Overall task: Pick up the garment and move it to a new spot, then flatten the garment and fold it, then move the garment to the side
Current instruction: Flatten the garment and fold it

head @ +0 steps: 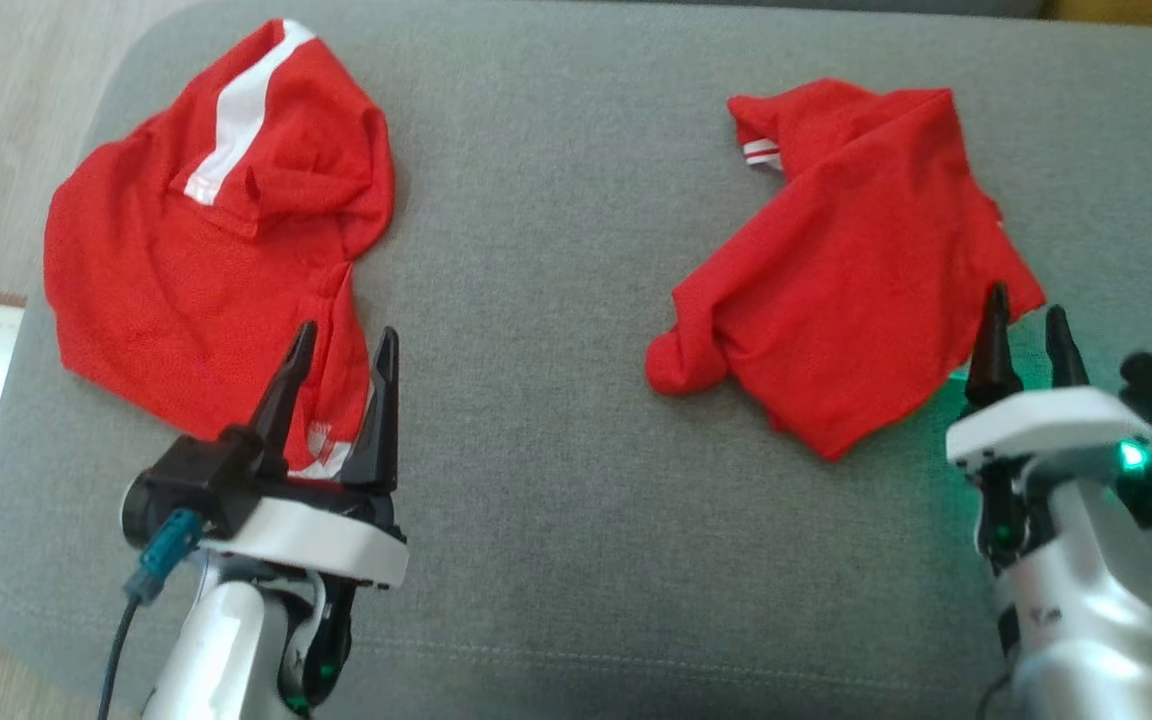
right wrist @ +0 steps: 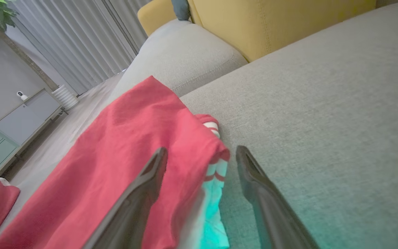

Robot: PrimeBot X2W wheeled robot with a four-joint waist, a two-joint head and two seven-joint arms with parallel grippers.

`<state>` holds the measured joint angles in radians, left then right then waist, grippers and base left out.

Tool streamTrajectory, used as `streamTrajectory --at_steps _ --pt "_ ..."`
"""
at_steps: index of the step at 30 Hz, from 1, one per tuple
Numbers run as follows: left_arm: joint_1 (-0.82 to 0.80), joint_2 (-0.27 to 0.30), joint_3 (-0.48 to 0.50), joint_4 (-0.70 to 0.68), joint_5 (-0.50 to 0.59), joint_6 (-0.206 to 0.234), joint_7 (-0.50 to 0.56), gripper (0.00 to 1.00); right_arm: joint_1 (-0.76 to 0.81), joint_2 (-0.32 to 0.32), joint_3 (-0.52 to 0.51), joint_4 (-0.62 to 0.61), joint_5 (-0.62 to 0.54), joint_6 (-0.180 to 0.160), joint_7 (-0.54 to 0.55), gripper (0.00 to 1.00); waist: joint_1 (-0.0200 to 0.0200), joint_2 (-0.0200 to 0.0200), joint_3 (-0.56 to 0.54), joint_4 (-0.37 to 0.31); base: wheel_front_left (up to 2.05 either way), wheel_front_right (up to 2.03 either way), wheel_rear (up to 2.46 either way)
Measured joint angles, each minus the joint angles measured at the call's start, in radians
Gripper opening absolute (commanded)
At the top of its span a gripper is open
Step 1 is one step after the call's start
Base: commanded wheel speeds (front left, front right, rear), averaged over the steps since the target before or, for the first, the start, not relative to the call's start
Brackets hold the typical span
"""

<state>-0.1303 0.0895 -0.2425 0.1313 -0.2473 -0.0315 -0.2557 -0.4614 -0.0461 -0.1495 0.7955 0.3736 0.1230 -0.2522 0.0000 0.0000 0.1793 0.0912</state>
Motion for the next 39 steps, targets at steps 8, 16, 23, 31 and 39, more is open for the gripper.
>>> streamTrajectory --at_steps 8,16,23,31,39 --pt "-0.015 -0.011 0.024 0.006 0.016 -0.022 0.000 1.00 -0.094 -0.001 -0.003 0.114 0.026 0.000 0.000 1.00 0.0000 0.0000 0.027 0.010 0.00 0.00 0.00" --pt "-0.017 -0.025 0.044 0.026 0.026 -0.032 0.000 1.00 -0.101 -0.002 0.040 0.053 0.060 0.000 0.000 0.00 0.0000 0.0000 0.016 -0.011 0.00 0.00 0.00" --pt "-0.014 -0.030 0.059 0.031 0.027 -0.039 0.000 1.00 -0.078 -0.002 -0.165 -0.114 -0.017 0.000 0.000 0.00 0.0000 0.0000 -0.037 -0.029 0.00 0.00 0.00" --pt "0.032 -0.036 0.057 0.033 0.026 -0.038 0.000 1.00 -0.092 -0.001 -0.348 -0.358 -0.274 0.000 0.000 0.00 0.0000 0.0000 -0.116 -0.030 0.00 0.00 0.00" --pt "0.066 -0.038 0.048 0.030 0.016 -0.033 0.000 1.00 -0.123 -0.004 -0.129 -0.555 -0.380 0.000 0.120 0.00 0.0000 0.0000 -0.146 0.010 0.00 0.00 0.00"
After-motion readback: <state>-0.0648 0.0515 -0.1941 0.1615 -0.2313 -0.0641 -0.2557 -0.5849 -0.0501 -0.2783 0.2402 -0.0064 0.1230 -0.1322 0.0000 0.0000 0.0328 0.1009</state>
